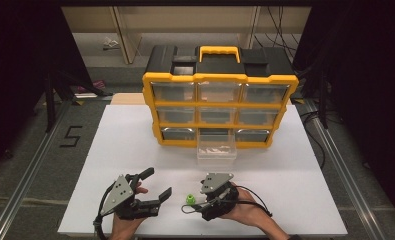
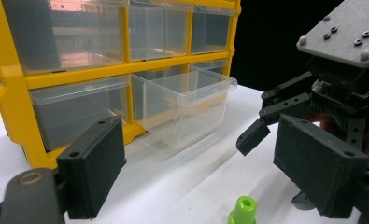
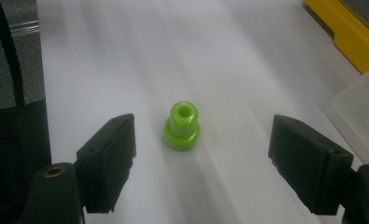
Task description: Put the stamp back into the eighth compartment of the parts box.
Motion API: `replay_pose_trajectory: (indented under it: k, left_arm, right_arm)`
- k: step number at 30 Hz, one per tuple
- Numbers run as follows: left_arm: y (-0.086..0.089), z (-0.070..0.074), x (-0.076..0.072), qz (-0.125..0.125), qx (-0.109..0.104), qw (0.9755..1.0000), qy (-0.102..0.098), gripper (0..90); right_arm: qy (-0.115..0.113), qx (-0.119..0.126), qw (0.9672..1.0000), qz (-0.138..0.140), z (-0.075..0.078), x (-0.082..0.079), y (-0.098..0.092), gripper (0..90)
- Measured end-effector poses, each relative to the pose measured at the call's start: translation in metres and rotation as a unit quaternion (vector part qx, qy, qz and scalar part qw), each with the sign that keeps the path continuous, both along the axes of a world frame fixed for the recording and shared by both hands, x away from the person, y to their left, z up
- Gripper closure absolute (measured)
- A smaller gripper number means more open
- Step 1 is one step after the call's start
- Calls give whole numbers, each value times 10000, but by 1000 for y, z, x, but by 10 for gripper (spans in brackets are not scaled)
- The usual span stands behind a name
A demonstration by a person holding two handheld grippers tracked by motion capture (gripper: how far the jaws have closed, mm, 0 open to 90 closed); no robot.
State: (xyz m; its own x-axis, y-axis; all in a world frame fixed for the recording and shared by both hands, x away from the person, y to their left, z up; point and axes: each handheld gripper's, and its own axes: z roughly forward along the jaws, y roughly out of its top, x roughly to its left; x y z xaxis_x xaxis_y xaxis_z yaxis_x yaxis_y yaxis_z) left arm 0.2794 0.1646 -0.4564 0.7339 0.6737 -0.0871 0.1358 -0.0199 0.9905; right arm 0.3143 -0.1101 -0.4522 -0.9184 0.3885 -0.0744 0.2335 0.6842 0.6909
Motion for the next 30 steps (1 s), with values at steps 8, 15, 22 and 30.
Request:
replay_pose_trajectory:
  k: [8, 15, 22, 30]
  left_arm:
    - [0, 0, 0, 2, -4, 10000, -4, 161]
    - [0, 0, 0, 1, 0, 10000, -20, 160]
    - [1, 1, -1, 15, -11, 10000, -30, 161]
    - [1, 1, -1, 22, -15, 10000, -38, 161]
  right_arm:
    - [33, -79, 9999, 69, -5, 4, 4, 265]
    - [51, -148, 9998, 115, -8, 6, 9, 283]
    - [58, -191, 9996, 180, -10, 8, 13, 310]
    - [101, -293, 9993, 213, -15, 10, 18, 343]
